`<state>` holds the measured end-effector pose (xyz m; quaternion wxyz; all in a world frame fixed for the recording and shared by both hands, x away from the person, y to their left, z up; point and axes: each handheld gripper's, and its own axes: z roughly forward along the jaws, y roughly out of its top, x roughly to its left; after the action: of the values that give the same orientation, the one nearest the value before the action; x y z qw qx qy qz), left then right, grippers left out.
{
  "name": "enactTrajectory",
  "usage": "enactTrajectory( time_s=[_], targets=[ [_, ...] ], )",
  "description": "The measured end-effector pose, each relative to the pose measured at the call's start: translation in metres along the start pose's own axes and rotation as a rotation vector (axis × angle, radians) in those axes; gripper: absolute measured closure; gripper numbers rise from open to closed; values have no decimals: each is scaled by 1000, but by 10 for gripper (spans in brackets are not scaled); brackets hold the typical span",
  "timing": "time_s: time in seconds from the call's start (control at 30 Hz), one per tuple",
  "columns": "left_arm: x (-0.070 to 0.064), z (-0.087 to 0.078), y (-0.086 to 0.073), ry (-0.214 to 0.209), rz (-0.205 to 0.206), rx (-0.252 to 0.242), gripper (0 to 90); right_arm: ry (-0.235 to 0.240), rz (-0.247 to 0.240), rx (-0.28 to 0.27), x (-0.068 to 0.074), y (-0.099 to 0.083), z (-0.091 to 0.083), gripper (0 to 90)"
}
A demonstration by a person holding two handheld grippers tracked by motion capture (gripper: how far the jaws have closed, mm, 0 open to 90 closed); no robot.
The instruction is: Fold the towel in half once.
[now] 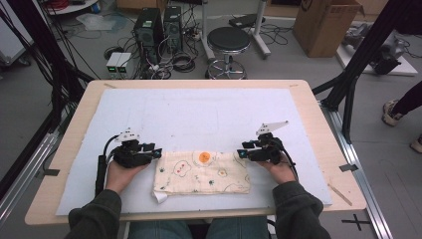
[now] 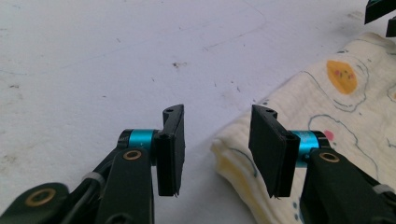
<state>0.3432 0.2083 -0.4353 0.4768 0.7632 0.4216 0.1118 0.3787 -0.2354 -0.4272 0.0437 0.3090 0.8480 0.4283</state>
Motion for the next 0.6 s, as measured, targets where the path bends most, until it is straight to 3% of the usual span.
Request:
enactTrajectory(
  time_s=[0.13, 0.23, 0.27, 0.6],
  targets=[
    [-1, 11, 1, -34, -3, 53, 646, 9, 4, 36, -4, -1, 9, 648],
    [-2, 14, -1, -16, 30, 87, 815, 23, -12, 75, -4, -2, 13, 781],
    [-2, 15, -1, -16, 24, 88, 844, 26, -18, 88, -3, -2, 14, 821],
    [-2, 11, 0, 50, 52, 66, 872, -15, -34, 60, -2, 1, 7, 857]
  ],
)
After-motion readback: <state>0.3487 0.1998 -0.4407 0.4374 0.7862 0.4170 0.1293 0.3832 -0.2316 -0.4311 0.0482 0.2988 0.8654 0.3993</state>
